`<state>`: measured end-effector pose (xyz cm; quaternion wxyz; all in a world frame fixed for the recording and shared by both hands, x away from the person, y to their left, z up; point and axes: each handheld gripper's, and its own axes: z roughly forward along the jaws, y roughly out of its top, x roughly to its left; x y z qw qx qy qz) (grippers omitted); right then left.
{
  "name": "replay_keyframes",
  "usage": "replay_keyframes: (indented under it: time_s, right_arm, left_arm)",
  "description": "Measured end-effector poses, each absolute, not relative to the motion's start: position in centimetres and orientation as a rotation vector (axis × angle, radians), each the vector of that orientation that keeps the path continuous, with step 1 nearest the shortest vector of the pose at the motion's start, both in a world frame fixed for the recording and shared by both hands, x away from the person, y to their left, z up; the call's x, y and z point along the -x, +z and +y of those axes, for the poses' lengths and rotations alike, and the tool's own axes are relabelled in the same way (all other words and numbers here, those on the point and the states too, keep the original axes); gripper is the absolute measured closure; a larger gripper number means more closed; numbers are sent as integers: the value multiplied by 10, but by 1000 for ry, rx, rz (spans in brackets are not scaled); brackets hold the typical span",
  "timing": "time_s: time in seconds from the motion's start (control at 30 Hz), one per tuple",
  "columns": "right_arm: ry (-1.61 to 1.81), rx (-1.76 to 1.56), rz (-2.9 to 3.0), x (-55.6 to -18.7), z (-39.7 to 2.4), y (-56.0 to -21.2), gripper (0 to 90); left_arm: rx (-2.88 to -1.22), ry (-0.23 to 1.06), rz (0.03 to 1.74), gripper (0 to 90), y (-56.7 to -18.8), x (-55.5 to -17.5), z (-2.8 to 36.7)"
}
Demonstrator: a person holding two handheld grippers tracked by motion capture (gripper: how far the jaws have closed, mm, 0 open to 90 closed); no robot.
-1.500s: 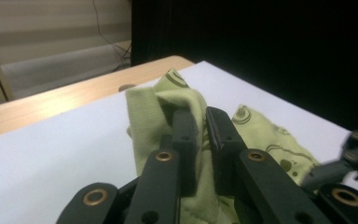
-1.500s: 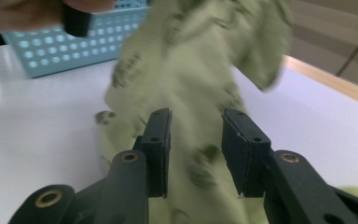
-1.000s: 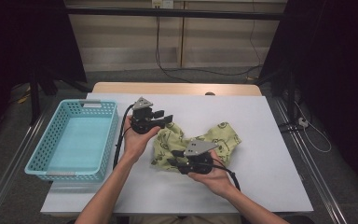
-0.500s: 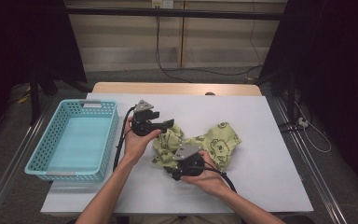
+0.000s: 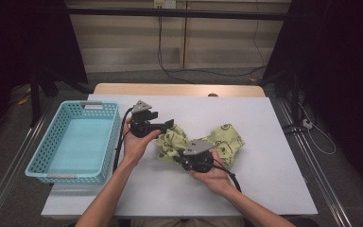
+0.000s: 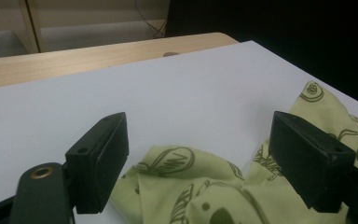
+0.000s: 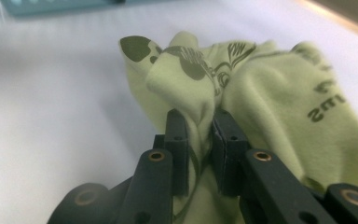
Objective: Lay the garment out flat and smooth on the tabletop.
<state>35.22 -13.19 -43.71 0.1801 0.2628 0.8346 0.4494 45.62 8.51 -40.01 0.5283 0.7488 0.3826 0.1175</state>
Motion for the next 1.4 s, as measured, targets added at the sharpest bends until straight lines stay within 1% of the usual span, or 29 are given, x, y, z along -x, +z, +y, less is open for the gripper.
replay_keyframes:
  time_s: [0.03, 0.07, 0.1, 0.27, 0.53, 0.6, 0.63, 0.73, 0.77, 0.8, 0.83, 0.87, 0.93, 1.0, 1.03, 1.07, 1.2, 1.3, 1.33, 1.4]
  right_arm:
    - [1284, -743, 2342, -354, -137, -433, 786]
    - [1300, -755, 2314, -354, -141, -428, 786]
    - [1325, -764, 2292, -356, -147, -423, 786]
    - [1385, -820, 2196, -360, -175, -403, 785]
    - [1405, -913, 2098, -364, -215, -392, 779]
    - [1411, -927, 2086, -365, -223, -393, 774]
    - [1412, -941, 2081, -365, -226, -393, 772]
    - [1394, -943, 2092, -361, -235, -397, 762]
    - [1387, -948, 2095, -360, -238, -399, 753]
    - [1375, -964, 2097, -359, -242, -401, 740]
    - [1352, -984, 2096, -359, -245, -402, 739]
    - [1347, -996, 2094, -359, -249, -405, 738]
    - [1312, -1046, 2089, -359, -257, -411, 727]
    - [1268, -1077, 2087, -358, -263, -417, 686]
    - [1260, -1088, 2085, -358, -267, -420, 681]
    - [1259, -1102, 2083, -356, -271, -421, 668]
    - [1206, -1123, 2049, -350, -285, -422, 600]
    - [1158, -1138, 2019, -350, -295, -423, 608]
    - [1148, -1153, 2009, -351, -297, -423, 631]
    - [1163, -1158, 2008, -352, -299, -423, 657]
  left_arm:
    - [-1784, 274, 915, 201, -399, -456, 86]
    - [-1824, 299, 893, 196, -398, -457, 90]
    - [-1768, 292, 925, 195, -398, -456, 88]
    - [-1762, 310, 929, 186, -399, -456, 89]
    - [-1802, 299, 895, 178, -402, -455, 81]
    - [-1833, 302, 878, 178, -402, -456, 81]
    - [-1812, 292, 891, 178, -403, -455, 79]
    - [-1828, 279, 886, 178, -406, -455, 76]
    - [-1843, 280, 883, 178, -408, -456, 75]
    - [-1898, 289, 851, 179, -410, -457, 75]
    - [-1876, 272, 869, 179, -413, -456, 69]
    - [-1932, 285, 846, 179, -415, -456, 68]
    - [-1969, 274, 834, 179, -420, -456, 61]
    - [-2010, 280, 816, 180, -423, -455, 55]
    - [-1977, 266, 839, 180, -426, -453, 50]
    - [-2002, 266, 822, 182, -428, -454, 48]
    - [-2040, 236, 797, 185, -437, -452, 35]
    - [-2049, 245, 778, 187, -442, -449, 24]
    - [-2059, 248, 755, 189, -444, -448, 20]
    - [-2086, 238, 725, 228, -447, -446, 14]
